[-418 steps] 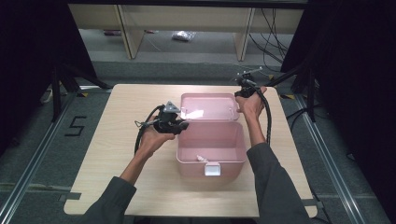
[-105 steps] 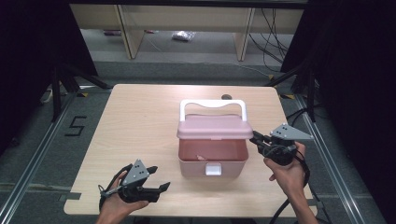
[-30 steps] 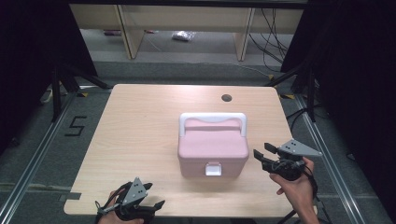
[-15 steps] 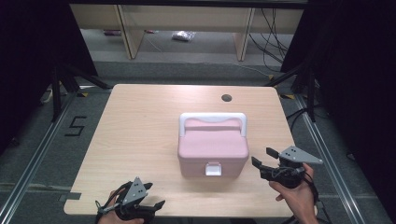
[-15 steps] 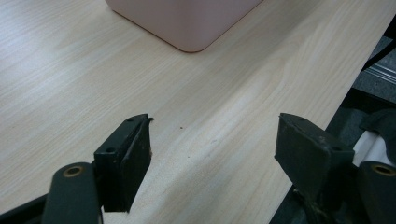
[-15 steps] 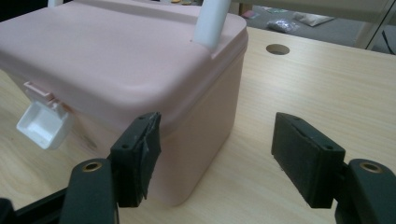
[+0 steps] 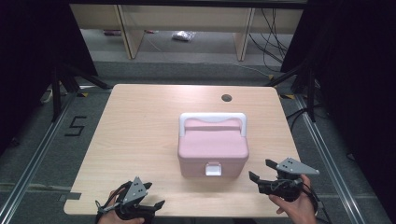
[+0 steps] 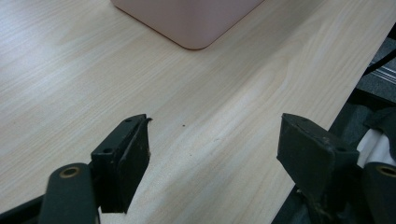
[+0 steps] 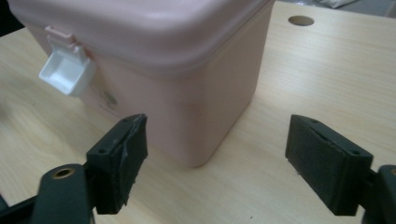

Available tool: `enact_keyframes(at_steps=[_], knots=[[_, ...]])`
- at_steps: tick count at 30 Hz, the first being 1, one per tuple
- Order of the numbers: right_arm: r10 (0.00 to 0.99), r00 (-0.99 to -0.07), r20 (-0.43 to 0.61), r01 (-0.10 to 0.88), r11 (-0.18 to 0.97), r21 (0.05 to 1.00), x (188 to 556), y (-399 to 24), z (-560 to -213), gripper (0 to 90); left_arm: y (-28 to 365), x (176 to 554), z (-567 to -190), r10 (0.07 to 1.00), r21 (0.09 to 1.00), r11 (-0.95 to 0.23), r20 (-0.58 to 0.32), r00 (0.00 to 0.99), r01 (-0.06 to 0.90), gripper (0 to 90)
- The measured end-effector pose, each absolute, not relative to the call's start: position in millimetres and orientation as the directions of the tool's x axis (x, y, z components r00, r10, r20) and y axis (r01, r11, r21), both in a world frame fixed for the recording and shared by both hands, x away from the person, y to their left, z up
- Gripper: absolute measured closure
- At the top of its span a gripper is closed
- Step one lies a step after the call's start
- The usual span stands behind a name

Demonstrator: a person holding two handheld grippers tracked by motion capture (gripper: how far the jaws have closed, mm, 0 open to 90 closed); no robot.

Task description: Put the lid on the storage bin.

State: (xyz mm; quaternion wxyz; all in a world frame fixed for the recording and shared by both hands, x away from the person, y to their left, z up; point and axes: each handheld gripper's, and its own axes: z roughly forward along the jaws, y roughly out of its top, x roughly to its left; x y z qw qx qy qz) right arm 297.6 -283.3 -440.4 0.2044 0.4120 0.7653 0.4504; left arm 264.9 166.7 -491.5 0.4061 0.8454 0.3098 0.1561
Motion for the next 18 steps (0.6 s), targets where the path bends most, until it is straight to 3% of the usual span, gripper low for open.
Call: enact_keyframes(at_steps=[1,3,8,18], knots=[[0.815,-0.572,0.095,0.472,0.232,0.850,295.0,-280.8,-441.1,18.7,166.3,264.2,-491.9,0.653,0.786,-0.468,-0.002,0.758,0.405,24.6],[0.802,-0.594,0.060,0.449,0.269,0.852,295.1,-281.6,-443.0,16.6,166.5,264.3,-492.8,0.659,0.781,-0.466,-0.005,0.752,0.415,24.3],[0.791,-0.604,0.096,0.480,0.264,0.837,289.9,-277.8,-447.2,16.1,166.5,264.1,-494.0,0.657,0.787,-0.460,-0.009,0.753,0.411,24.0],[0.775,-0.628,0.071,0.497,0.329,0.803,278.5,-275.7,-456.9,16.5,167.0,263.7,-493.5,0.646,0.776,-0.484,0.006,0.763,0.404,23.9]])
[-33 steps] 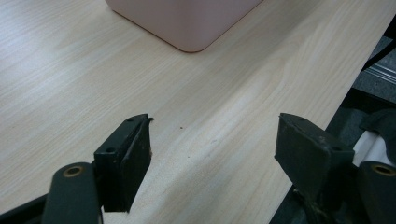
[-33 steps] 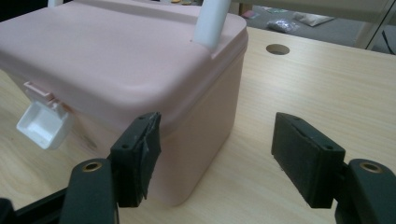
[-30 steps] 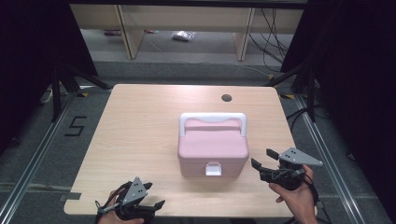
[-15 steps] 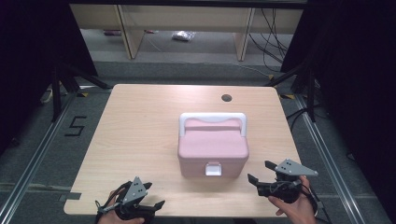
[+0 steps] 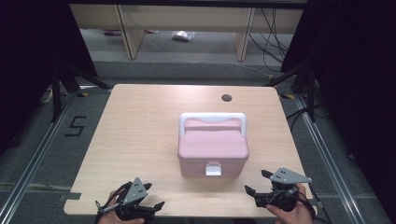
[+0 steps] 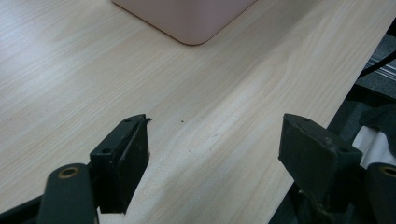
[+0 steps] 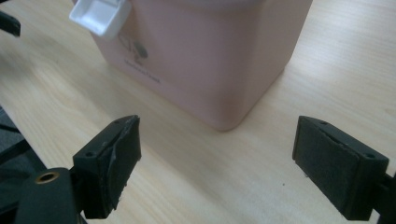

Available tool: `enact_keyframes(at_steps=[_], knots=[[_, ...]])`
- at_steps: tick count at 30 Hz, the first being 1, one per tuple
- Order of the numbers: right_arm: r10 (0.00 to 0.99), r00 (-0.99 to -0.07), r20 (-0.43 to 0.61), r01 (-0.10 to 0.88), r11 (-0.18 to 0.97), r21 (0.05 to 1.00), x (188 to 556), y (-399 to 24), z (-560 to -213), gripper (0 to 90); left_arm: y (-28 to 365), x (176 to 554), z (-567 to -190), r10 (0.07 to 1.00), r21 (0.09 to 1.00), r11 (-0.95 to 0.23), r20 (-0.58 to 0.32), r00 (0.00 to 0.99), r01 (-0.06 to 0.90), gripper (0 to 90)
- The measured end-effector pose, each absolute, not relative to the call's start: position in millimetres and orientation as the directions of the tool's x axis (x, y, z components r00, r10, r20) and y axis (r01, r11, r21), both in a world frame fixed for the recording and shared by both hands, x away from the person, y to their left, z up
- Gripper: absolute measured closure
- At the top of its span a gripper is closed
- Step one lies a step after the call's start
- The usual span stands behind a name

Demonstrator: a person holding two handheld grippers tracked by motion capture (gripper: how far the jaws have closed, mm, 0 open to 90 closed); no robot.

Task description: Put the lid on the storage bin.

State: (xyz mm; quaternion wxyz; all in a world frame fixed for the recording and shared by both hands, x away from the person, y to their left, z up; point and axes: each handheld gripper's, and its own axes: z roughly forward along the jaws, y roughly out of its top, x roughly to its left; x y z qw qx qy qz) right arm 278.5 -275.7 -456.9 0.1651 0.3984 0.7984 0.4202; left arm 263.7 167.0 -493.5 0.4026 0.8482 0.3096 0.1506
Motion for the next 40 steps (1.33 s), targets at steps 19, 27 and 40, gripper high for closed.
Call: enact_keyframes(at_steps=[19,27,40], knots=[[0.759,-0.646,0.084,0.555,0.391,0.734,261.7,-276.8,-475.2,16.5,164.9,263.4,-496.1,0.644,0.770,-0.486,-0.003,0.765,0.413,23.8],[0.754,-0.650,0.093,0.575,0.409,0.709,257.5,-274.7,-481.8,16.7,163.3,263.8,-498.4,0.639,0.758,-0.506,0.010,0.769,0.411,23.7],[0.747,-0.660,0.079,0.575,0.435,0.693,257.2,-272.8,-487.5,17.0,161.2,263.5,-499.5,0.626,0.757,-0.515,0.012,0.780,0.402,23.6]])
